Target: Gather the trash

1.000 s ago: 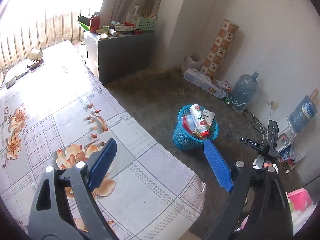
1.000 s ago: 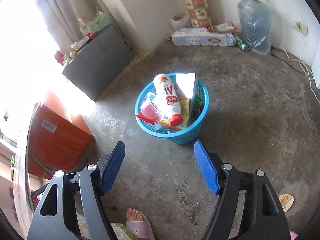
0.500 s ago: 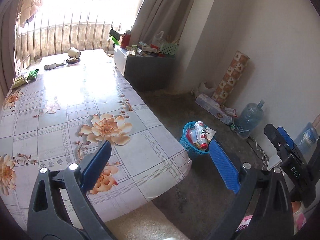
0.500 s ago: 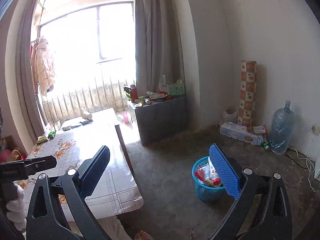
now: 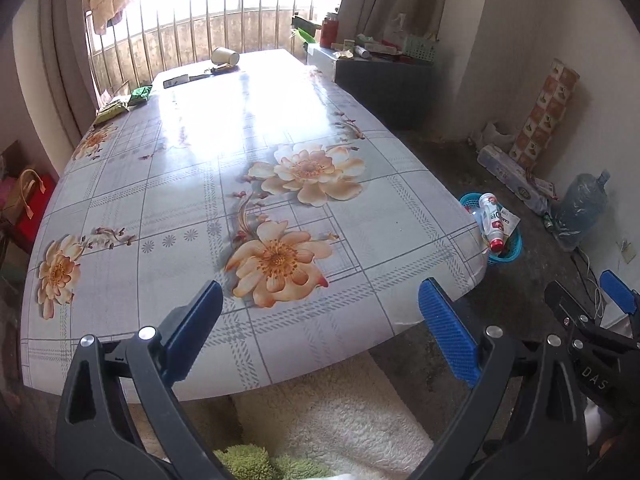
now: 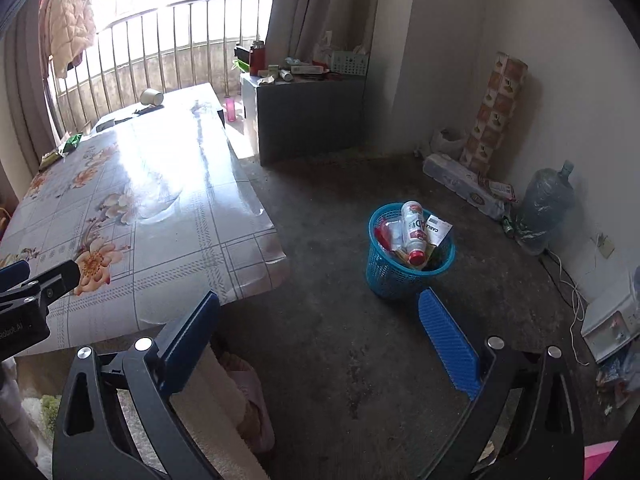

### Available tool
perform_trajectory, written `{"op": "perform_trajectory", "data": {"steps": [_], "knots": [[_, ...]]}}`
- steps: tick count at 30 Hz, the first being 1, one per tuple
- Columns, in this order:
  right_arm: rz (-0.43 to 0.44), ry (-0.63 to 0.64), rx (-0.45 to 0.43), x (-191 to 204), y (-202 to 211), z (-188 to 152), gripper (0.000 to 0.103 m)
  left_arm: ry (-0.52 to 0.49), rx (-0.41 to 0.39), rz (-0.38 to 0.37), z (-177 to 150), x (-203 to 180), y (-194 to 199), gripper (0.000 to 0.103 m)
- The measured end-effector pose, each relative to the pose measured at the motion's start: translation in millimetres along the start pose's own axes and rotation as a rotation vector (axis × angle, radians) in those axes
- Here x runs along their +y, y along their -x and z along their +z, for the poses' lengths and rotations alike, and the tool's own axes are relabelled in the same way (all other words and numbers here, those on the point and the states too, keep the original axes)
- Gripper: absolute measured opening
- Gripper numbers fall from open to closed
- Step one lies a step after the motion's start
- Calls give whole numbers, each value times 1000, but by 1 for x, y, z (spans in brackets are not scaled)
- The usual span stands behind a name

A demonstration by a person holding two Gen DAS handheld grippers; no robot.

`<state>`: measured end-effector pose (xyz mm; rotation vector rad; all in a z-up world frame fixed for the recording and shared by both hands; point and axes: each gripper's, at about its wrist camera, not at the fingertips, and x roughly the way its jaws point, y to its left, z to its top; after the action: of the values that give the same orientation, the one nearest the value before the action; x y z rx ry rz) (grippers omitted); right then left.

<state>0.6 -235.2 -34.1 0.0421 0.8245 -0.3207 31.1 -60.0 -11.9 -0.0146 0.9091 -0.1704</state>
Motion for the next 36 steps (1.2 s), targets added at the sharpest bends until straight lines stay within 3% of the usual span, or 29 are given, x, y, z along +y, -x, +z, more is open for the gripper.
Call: {"op": "perform_trajectory", "data": {"steps": [3, 13, 36], "knots": [[-16, 5, 19, -2, -6, 1, 97, 2, 37, 24, -2, 3, -10, 94], [-23, 12, 29, -12, -22, 11, 97, 40, 32, 115, 9, 20, -13, 94], [-4, 29, 3, -14, -18, 12, 97, 1, 48, 70, 6, 5, -9, 94]]}}
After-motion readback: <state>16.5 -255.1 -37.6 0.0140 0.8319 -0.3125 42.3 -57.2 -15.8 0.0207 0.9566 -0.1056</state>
